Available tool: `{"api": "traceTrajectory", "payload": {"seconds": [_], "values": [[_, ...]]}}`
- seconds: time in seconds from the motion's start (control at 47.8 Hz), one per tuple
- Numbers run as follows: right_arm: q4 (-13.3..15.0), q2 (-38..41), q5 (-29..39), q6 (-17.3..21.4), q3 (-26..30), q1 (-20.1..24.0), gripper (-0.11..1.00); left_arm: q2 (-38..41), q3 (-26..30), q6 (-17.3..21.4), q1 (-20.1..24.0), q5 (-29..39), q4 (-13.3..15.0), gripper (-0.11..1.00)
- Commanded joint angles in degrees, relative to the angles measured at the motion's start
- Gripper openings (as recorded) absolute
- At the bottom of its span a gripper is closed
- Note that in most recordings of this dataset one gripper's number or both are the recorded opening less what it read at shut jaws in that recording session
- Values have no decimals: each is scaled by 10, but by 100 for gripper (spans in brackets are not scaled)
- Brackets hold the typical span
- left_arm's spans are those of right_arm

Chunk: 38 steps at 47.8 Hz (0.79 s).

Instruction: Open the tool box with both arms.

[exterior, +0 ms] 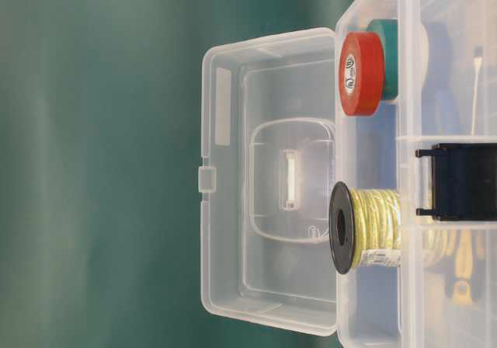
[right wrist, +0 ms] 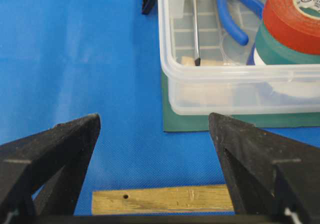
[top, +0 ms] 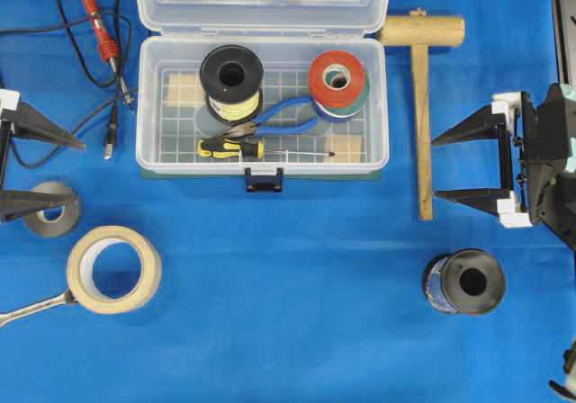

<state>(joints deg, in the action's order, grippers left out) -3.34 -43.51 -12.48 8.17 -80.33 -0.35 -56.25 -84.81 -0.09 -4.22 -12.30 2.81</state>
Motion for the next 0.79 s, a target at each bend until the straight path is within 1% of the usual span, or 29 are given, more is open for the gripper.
{"api": "traceTrajectory", "payload": {"seconds": [0.0,0.23,0.773], "values": [[-1,-3,2,1,8,1,87,-4,9,0,-1,8,1,91],[-1,-16,14,1,9,1,87,-27,11,0,-1,40,1,91],[-1,-17,18,1,9,1,87,-37,10,-1,-1,47,1,91]]}}
